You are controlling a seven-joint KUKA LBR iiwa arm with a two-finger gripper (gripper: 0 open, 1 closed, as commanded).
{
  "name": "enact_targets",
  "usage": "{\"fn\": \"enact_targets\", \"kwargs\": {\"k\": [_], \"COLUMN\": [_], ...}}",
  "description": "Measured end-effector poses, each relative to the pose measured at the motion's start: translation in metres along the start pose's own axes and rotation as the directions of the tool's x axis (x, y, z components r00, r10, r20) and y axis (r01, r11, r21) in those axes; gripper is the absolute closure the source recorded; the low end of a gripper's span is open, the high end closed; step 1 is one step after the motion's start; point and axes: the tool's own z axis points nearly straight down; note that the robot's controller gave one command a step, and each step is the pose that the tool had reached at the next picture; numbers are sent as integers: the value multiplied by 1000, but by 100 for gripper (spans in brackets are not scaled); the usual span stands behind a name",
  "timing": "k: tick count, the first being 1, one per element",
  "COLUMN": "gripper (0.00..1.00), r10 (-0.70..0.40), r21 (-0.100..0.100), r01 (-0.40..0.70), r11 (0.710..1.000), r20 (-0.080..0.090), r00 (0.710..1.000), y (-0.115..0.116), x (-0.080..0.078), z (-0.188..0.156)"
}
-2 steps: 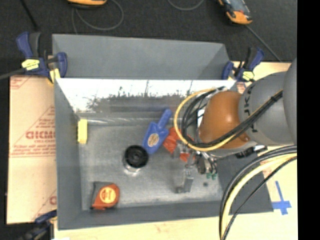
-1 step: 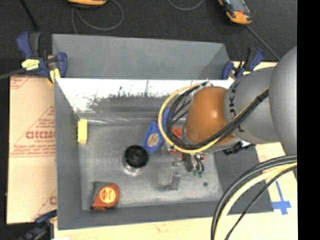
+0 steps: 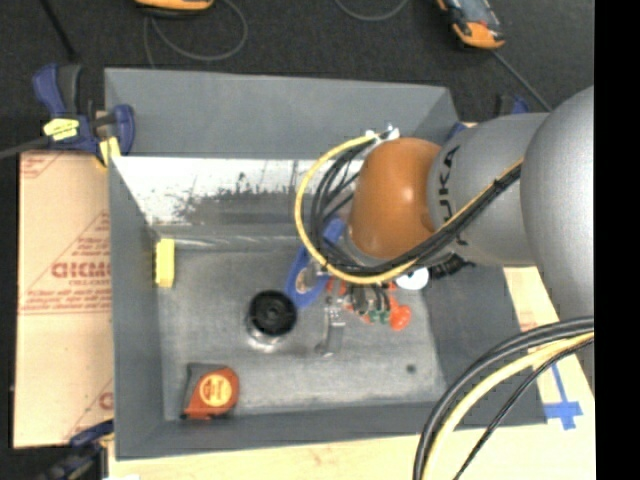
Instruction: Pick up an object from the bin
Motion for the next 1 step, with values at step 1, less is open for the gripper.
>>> {"fn": "enact_targets", "kwargs": {"k": [1], "gripper": [0], "r10": [-11], "r21": [2], "r01": [11], "r11": [1000], "r20": [7], "r00": [1000], "y": [16], "x": [-11], "z": [14]}}
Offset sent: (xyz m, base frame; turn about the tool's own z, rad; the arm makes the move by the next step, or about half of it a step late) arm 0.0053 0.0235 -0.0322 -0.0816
